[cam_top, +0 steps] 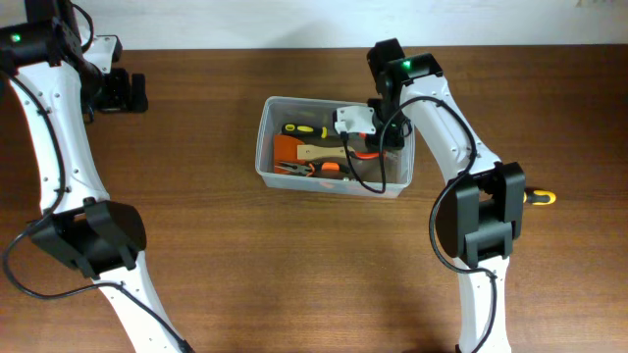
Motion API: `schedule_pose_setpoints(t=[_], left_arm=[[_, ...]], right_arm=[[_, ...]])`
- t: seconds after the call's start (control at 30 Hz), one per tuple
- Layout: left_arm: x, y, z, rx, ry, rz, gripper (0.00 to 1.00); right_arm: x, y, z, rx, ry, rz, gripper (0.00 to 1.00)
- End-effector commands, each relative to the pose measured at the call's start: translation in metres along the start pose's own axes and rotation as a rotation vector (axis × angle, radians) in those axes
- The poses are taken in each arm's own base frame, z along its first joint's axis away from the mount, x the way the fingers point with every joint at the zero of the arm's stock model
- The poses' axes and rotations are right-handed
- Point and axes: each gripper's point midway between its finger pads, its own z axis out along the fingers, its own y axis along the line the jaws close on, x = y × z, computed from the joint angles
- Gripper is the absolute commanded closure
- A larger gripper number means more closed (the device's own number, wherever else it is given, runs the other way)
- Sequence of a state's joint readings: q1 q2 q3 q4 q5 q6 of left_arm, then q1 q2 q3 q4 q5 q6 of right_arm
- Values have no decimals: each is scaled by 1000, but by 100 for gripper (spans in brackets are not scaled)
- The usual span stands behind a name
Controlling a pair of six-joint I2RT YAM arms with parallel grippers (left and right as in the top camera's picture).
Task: Pack container
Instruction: 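Carry the red pliers with the right gripper into the container and release, then move the right gripper back to the yellow-black screwdriver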
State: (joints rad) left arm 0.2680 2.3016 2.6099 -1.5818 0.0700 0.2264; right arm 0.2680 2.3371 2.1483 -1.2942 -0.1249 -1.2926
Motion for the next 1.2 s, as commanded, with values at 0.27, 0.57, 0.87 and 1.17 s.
schedule_pose_setpoints(t=[0.27, 0.57, 0.87, 1.17], left_arm=[[1, 3, 1, -8, 4, -13, 1], [1, 3, 1, -8, 4, -13, 1], [1, 3, 1, -8, 4, -13, 1], [1, 3, 1, -8, 4, -13, 1]], right_arm=[[23, 3, -154, 276, -77, 465, 87], [155, 6, -213, 331, -288, 1506, 80], [257, 40, -149, 124, -278, 2250, 44], [273, 50, -84, -15, -319, 2571, 32]])
